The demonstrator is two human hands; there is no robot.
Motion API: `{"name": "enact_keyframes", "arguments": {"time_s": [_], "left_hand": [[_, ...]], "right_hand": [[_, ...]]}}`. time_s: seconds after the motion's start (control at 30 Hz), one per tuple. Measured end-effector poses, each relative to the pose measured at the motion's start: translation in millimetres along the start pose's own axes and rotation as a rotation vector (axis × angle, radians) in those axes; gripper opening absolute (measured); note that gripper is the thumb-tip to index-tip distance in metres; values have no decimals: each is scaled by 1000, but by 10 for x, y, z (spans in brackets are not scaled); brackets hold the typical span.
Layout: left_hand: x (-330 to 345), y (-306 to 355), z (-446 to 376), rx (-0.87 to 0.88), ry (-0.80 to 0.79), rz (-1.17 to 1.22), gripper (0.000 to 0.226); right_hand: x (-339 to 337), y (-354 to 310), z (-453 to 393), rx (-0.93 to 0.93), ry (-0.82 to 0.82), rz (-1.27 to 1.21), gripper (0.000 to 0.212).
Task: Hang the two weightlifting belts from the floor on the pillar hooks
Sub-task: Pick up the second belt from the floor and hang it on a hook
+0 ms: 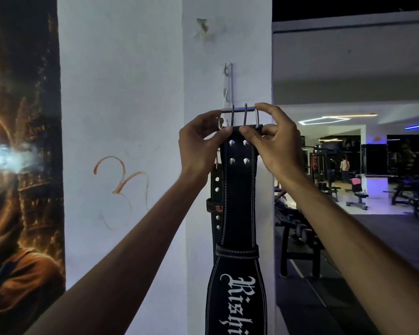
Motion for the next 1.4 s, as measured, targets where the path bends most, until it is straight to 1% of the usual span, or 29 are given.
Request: {"name": "enact_keyframes", "arguments": {"time_s": [0.13, 0.27, 0.4, 0.6, 0.67, 0.77, 0.83, 0.87, 1.0, 1.2, 1.4], "left_hand": [[108, -314, -388, 39, 12, -11, 35], [203, -520, -785, 13, 23, 29, 40], [250, -656, -1127, 26, 42, 17, 40], [313, -823, -1521, 36, 29, 14, 47], [329, -870, -1589, 46, 27, 4, 47], [345, -938, -1643, 64, 5, 7, 32], [345, -964, -1646, 72, -7, 26, 27], [338, -976, -1649, 73, -10, 33, 27], [308, -986, -1676, 41, -17, 30, 40], [298, -921, -1705, -5, -44, 4, 41], [243, -938, -1595, -59, -110, -5, 44]], "right_hand": [[175, 368, -336, -36, -5, -37, 51], [350, 691, -728, -42, -17, -49, 49], [516, 872, -1055, -65, -8, -48, 50], [676, 1032, -1389, -70, 30, -37, 51], [690, 1077, -1451, -64, 32, -35, 51], [707, 1141, -1478, -59, 25, -35, 50], [718, 1158, -1463, -63, 27, -55, 49], [726, 1159, -1454, -66, 28, -58, 48], [754, 1131, -1463, -75, 24, -31, 48], [754, 1111, -1480, 0, 33, -16, 52], [761, 1177, -1355, 48, 17, -22, 45]]}}
Point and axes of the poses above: each hand's wrist, its own z-axis away from the middle knuckle, its own x-axis out of the palm, y = z × x, the point moved 2 cm from there along -z, towards the middle knuckle, and after that the axes turned 1 degree about -z, right-handed, at the moved point
